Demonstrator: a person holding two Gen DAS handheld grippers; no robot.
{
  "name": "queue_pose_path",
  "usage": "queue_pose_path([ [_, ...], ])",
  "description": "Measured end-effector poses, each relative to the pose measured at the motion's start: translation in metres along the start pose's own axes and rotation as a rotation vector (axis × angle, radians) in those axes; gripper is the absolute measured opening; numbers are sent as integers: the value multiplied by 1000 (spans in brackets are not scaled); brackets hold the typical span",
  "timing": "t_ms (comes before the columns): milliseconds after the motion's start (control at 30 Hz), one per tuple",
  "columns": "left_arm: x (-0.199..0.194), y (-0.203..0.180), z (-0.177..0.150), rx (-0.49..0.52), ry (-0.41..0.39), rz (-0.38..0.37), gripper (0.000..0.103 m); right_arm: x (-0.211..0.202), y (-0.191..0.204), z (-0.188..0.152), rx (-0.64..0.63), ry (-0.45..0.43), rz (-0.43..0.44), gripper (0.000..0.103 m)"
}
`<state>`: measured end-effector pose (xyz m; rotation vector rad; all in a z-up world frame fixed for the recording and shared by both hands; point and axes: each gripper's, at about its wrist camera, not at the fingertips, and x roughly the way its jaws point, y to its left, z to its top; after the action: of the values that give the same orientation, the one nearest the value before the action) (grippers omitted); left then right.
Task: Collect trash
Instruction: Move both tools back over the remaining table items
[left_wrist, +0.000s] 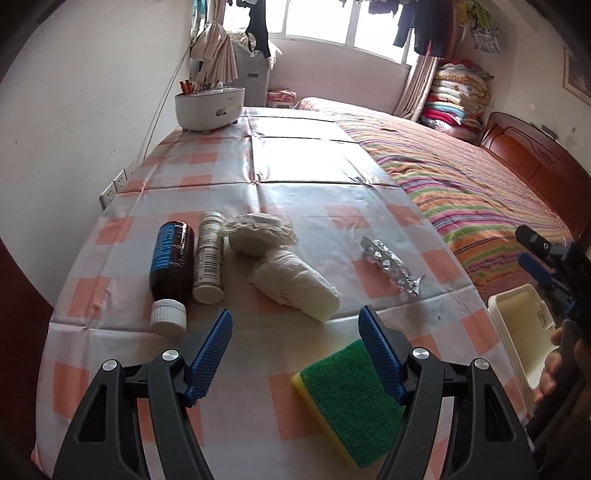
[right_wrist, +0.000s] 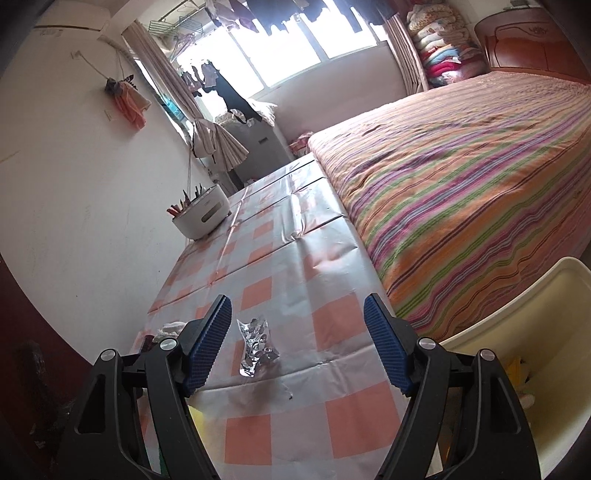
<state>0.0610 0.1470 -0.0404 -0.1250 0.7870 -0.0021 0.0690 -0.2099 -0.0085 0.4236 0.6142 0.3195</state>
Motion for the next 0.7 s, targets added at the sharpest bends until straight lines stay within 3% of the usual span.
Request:
queue_pose_path([
  [167, 13, 12, 11, -44, 34, -16, 69, 1, -2, -17, -64, 25, -84, 73],
  [300, 18, 18, 19, -77, 42, -47, 69, -34, 6, -9, 0, -101, -79, 73],
  [367, 16, 20, 19, -80, 20, -31, 69, -61, 25, 4, 49, -198, -19, 80],
  [467, 11, 23, 20, -70, -2, 23, 69, -110, 73, 31, 81, -315, 157, 88],
  [600, 3, 36, 21, -134, -28, 36, 69, -161, 128, 53, 42, -408, 332, 96],
  [700, 3, 49, 21, -189, -41, 45, 69, -186, 147, 55, 34, -433, 371, 96],
])
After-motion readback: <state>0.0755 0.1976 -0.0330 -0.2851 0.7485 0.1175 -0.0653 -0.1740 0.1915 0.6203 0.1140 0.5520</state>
